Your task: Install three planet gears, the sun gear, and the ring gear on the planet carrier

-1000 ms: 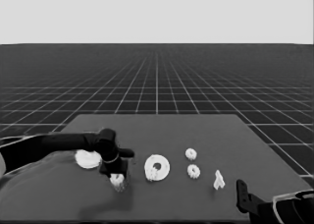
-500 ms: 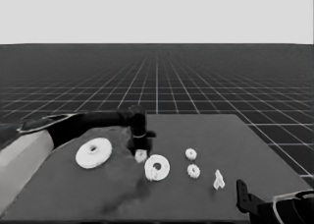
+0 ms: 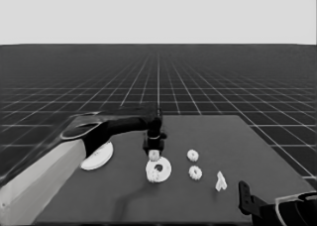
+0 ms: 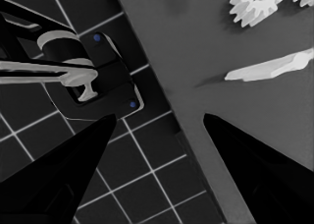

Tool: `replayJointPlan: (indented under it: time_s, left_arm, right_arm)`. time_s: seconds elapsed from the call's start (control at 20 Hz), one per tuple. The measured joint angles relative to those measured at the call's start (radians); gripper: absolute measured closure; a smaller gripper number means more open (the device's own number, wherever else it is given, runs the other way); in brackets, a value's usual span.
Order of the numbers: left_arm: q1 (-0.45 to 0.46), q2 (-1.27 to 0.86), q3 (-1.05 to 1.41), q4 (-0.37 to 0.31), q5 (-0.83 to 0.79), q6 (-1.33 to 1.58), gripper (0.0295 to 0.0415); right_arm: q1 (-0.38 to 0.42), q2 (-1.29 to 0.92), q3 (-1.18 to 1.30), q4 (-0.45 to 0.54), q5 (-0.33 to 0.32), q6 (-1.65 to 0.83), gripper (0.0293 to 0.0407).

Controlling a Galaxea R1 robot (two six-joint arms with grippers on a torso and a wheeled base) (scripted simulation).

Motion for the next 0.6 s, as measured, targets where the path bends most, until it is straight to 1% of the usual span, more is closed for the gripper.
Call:
replayJointPlan:
  time_s: [0.05, 0.15, 0.4, 0.45, 0.5, 0.55, 0.6]
  left_arm:
    - [0.022, 0.008, -0.023, 0.017, -0.012, 0.013, 0.0398]
    - [0.038, 0.017, -0.047, 0.031, -0.024, 0.025, 0.0398]
    - [0.048, 0.020, -0.060, 0.039, -0.030, 0.032, 0.0398]
    - [0.048, 0.020, -0.060, 0.039, -0.031, 0.032, 0.0366]
    - [0.048, 0.020, -0.060, 0.039, -0.031, 0.032, 0.0339]
    - [0.048, 0.021, -0.060, 0.039, -0.031, 0.032, 0.0330]
    - [0.048, 0.021, -0.060, 0.039, -0.031, 0.032, 0.0327]
  right_arm:
    - [0.000, 0.000, 0.000, 0.000, 0.000, 0.000, 0.0315]
    - [0.000, 0.000, 0.000, 0.000, 0.000, 0.000, 0.0315]
    - [0.000, 0.000, 0.000, 0.000, 0.000, 0.000, 0.0315]
    - [0.000, 0.000, 0.000, 0.000, 0.000, 0.000, 0.0315]
    - [0.000, 0.000, 0.000, 0.000, 0.000, 0.000, 0.0315]
    - [0.000, 0.000, 0.000, 0.000, 0.000, 0.000, 0.0315]
    - [0.000, 0.000, 0.000, 0.000, 0.000, 0.000, 0.0315]
